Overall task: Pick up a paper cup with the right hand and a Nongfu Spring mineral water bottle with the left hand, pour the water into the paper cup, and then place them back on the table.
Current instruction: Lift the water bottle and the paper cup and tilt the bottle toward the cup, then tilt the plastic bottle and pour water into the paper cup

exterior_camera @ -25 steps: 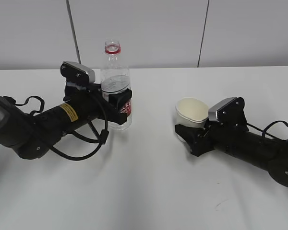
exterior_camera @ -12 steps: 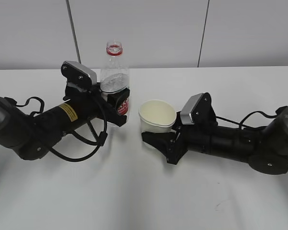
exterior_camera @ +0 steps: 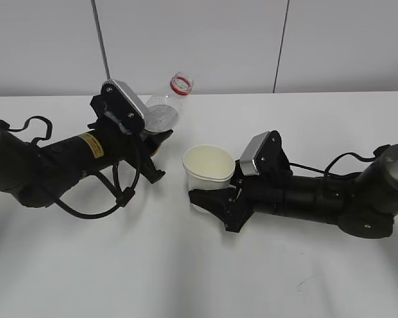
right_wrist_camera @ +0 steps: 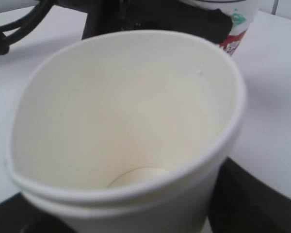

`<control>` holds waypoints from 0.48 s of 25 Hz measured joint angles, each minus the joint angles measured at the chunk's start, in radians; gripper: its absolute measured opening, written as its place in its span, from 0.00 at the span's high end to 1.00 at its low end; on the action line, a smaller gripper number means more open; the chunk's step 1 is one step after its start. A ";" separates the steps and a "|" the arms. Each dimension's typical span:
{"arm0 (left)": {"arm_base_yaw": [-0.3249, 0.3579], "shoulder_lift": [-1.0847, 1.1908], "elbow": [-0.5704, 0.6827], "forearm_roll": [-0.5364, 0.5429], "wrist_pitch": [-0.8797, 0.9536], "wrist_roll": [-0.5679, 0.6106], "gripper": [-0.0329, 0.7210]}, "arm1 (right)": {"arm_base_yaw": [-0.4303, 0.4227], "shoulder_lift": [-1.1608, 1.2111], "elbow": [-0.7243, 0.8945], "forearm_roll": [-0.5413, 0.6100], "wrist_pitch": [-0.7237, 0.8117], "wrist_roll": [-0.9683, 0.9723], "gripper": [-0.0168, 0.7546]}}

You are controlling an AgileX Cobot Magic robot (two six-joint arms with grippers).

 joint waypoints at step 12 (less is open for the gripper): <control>0.000 -0.005 0.002 -0.050 0.017 0.394 0.56 | 0.000 0.000 0.000 -0.024 0.001 0.002 0.32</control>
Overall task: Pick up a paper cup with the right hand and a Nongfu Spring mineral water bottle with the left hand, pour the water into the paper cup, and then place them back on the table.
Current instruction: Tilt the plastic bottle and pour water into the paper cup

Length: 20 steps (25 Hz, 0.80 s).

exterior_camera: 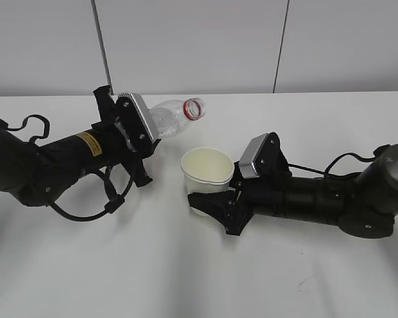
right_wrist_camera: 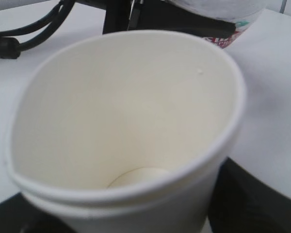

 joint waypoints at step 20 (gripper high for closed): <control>0.000 0.000 0.000 -0.002 -0.075 0.289 0.56 | 0.000 0.000 0.000 0.085 0.002 0.002 0.32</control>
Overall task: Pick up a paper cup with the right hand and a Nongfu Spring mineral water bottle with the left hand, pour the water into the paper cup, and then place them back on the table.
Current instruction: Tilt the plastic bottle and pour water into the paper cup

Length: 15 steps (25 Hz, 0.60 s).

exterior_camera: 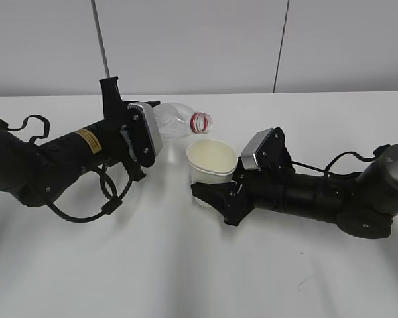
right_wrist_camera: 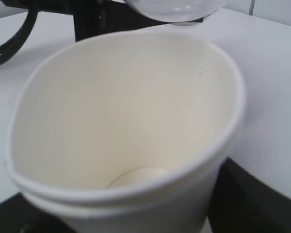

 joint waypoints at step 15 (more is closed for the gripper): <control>0.000 0.000 0.001 -0.045 -0.080 0.148 0.56 | 0.000 0.000 0.000 0.000 0.039 0.000 0.32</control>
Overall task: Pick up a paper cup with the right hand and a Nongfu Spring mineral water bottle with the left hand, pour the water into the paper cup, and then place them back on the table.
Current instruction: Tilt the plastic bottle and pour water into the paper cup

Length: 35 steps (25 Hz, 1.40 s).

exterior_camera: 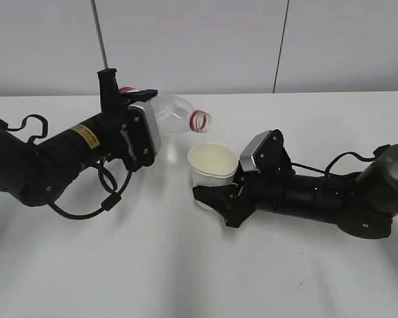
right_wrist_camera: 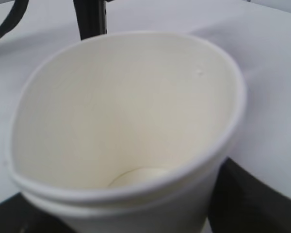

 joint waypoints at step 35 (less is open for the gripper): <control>0.000 0.000 0.001 -0.032 -0.033 0.203 0.56 | 0.000 0.000 0.000 0.001 0.004 0.000 0.32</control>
